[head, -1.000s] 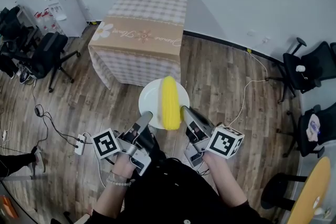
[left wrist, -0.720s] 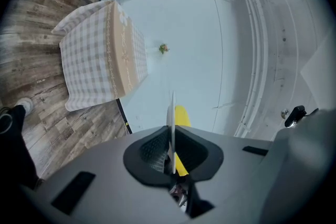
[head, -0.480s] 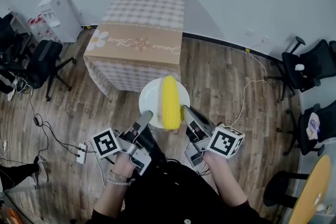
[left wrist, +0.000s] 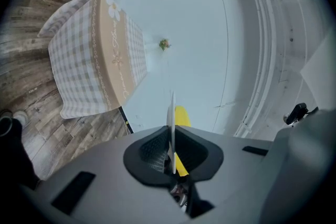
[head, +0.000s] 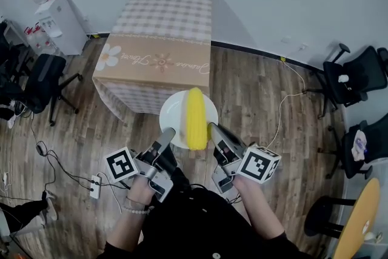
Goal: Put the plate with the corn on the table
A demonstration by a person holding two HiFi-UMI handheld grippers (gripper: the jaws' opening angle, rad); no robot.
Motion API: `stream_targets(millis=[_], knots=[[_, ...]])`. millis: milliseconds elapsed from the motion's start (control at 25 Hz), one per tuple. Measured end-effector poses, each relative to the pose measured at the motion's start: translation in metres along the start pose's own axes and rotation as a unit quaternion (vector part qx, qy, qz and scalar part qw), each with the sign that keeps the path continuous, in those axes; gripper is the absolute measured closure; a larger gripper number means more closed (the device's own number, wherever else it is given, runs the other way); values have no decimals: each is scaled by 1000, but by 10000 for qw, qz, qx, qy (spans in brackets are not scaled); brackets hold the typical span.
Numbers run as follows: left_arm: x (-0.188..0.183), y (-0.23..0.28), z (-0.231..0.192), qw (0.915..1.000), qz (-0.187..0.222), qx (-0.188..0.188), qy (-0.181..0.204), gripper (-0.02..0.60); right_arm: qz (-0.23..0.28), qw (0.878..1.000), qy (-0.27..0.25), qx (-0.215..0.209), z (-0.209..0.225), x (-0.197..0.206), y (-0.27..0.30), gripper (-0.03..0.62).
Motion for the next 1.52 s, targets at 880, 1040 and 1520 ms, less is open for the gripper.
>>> stream_targets(millis=[880,1040,1520], knots=[[-90,52,-21,9987,-492,146,65,552,415,9986,-14,334,13,-32,83,507],[-103,56,-24,9984,-530,151,103,552,409,9985,-15,373,13,-35,97,507],[-139,62,-29,9991,-397,102,130,552,313,9988,-1,368,12,-42,135,507]])
Point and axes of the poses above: the fingertips, and each gripper's own axes: y forward along the fingers, z to its right, x out of its underside, the point moved 3 cm from there along -y, backward along the fingers, and after that the axes turned 3 degrees about y, right-handed, at the moved point
